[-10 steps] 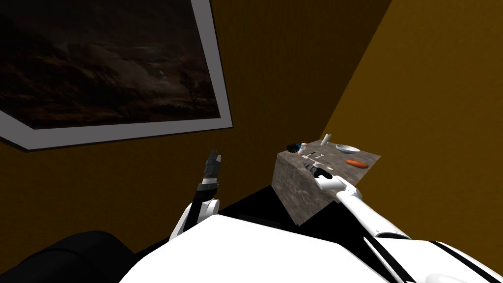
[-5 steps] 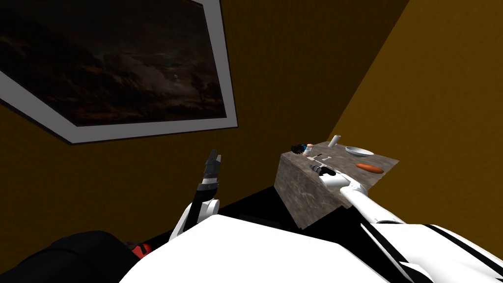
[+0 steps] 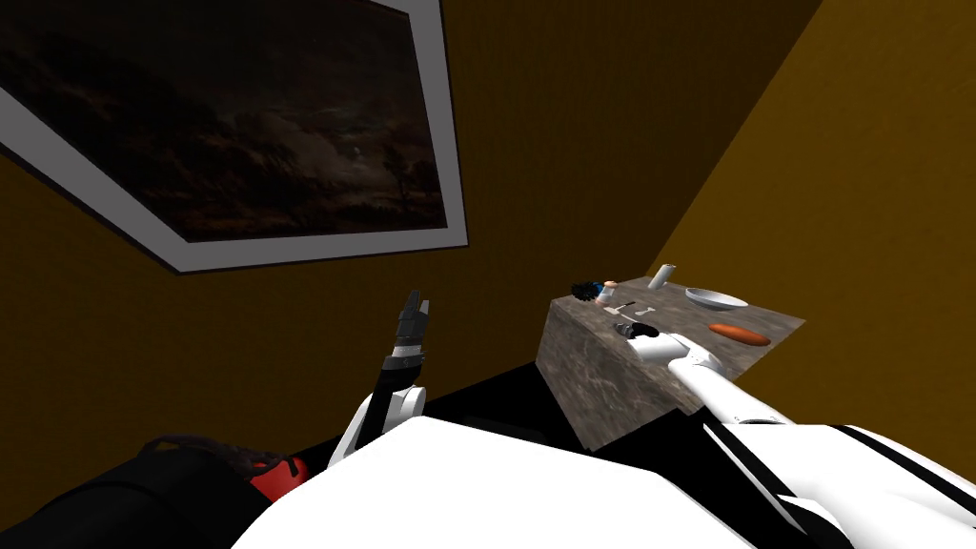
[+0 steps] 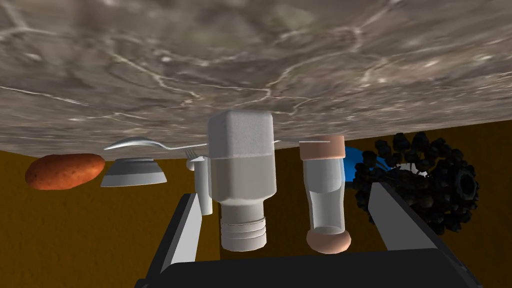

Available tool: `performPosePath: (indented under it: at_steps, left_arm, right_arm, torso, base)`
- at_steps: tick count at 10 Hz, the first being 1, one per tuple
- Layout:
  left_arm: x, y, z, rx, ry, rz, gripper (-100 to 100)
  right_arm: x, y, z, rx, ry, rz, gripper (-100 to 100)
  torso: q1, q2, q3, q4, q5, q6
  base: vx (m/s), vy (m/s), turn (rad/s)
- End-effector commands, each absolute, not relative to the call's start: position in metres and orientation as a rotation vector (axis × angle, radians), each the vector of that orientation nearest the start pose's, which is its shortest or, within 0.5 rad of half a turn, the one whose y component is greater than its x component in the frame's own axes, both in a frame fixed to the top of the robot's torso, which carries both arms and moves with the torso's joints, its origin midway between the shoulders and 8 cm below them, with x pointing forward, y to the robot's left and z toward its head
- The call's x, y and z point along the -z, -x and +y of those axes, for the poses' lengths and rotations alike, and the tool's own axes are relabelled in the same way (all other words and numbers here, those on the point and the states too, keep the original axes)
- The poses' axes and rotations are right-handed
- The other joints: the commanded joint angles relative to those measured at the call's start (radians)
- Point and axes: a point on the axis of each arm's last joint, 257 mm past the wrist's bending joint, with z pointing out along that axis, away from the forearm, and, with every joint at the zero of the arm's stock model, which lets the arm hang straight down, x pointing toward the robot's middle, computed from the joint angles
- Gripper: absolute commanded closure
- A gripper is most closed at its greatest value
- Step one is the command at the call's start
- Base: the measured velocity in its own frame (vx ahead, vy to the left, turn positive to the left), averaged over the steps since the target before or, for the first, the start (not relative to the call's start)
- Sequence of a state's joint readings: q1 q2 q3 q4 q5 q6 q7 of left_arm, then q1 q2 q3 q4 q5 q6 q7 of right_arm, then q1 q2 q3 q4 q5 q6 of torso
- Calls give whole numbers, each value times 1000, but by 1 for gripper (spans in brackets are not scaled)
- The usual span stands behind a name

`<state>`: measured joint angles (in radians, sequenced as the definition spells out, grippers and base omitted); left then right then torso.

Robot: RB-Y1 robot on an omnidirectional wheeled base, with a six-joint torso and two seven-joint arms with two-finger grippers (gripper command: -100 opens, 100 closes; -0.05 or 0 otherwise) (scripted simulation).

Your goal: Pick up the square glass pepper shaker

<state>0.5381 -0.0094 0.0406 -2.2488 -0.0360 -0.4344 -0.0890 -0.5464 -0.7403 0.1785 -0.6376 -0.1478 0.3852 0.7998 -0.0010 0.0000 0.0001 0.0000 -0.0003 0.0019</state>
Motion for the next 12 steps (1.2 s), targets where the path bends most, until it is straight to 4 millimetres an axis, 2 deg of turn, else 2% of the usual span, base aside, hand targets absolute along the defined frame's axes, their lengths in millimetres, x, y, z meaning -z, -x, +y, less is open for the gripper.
performPosePath:
  at_steps: [1, 2, 4, 5, 6, 8, 9, 10, 12]
  left_arm:
    - [15, -354, 299, 1111, 705, 736, 0]
    - [15, -354, 299, 1112, 705, 736, 0]
    - [15, -354, 299, 1111, 705, 736, 0]
    - [15, -354, 299, 1111, 705, 736, 0]
    - [15, -354, 299, 1112, 705, 736, 0]
    - [15, -354, 299, 1111, 705, 736, 0]
    - [15, -354, 299, 1111, 705, 736, 0]
    - [15, -354, 299, 1111, 705, 736, 0]
    - [15, -354, 299, 1111, 705, 736, 0]
  right_arm:
    - [303, -548, -629, 426, -649, 2081, -100]
    - [303, -538, -644, 482, -660, 2104, -100]
    - [303, -538, -644, 482, -660, 2104, -100]
    - [301, -529, -657, 529, -666, 2123, -100]
    - [301, -529, -657, 529, -666, 2123, -100]
    - [299, -515, -676, 605, -678, 2152, -100]
    - [299, -515, -676, 605, -678, 2152, -100]
    - [296, -503, -690, 659, -688, 2172, -100]
    - [295, -496, -698, 692, -696, 2185, -100]
  torso:
    - [0, 0, 0, 0, 0, 0]
    - [0, 0, 0, 0, 0, -1]
    - [0, -1, 0, 0, 0, 0]
    - [0, 0, 0, 0, 0, 0]
    - [0, -1, 0, 0, 0, 0]
    - [0, -1, -1, 0, 0, 0]
    - [0, -2, -1, 0, 0, 0]
    - [0, -2, -1, 0, 0, 0]
    - [0, -2, -1, -1, 0, 0]
  base:
    - [4, 12, 89]
    - [10, 17, 130]
    - [8, 9, 15]
    - [13, 11, 79]
    - [14, 8, 39]
    - [24, 11, 68]
    - [25, 6, 26]
    - [38, 8, 79]
    - [42, 8, 41]
